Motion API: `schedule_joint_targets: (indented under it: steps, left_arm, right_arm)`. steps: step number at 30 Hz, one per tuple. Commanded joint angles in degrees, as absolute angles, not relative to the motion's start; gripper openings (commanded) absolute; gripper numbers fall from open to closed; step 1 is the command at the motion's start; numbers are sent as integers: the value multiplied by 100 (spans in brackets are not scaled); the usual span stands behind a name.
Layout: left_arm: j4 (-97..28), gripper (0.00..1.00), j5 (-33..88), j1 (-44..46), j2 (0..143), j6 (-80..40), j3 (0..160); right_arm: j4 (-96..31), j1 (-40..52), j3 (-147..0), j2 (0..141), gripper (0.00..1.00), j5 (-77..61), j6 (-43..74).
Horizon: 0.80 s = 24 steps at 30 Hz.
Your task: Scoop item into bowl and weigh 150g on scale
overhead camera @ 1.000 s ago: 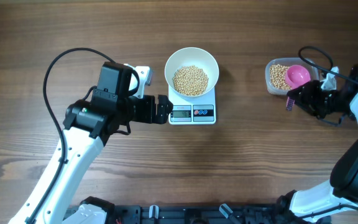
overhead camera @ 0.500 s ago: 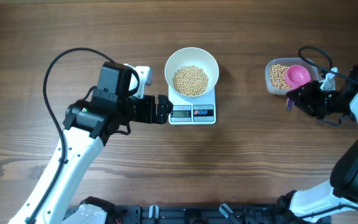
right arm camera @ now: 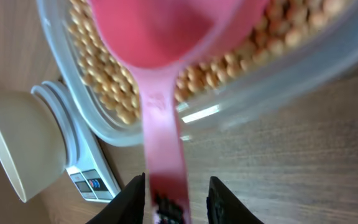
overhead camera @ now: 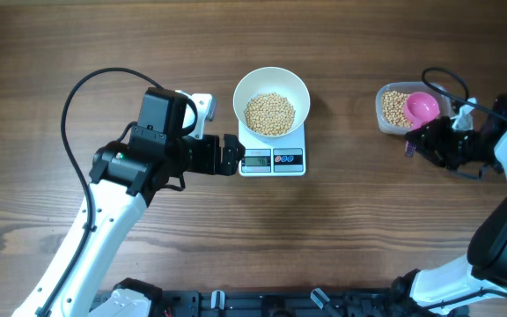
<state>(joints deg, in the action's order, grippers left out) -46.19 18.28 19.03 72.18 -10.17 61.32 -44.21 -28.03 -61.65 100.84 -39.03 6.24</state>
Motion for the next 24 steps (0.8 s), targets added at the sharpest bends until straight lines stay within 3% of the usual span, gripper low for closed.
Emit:
schedule_joint_targets:
  steps: [1,13,19,24]
  left_arm:
    - [-4604,100,1898,1922,7234,-928,6090]
    - [-4604,100,1898,1922,7234,-928,6090]
    - [-4604,100,1898,1922,7234,-928,6090]
    - [-4604,100,1898,1922,7234,-928,6090]
  right_arm:
    - [-4333,-2803,-5977,10180,30,-4060,622]
    - [-4069,-2805,-5972,10180,24,-4060,768]
    - [-4093,-2805,-5972,10180,8,-4058,764]
    - [-4167,-2805,-5977,10180,5,-4060,764]
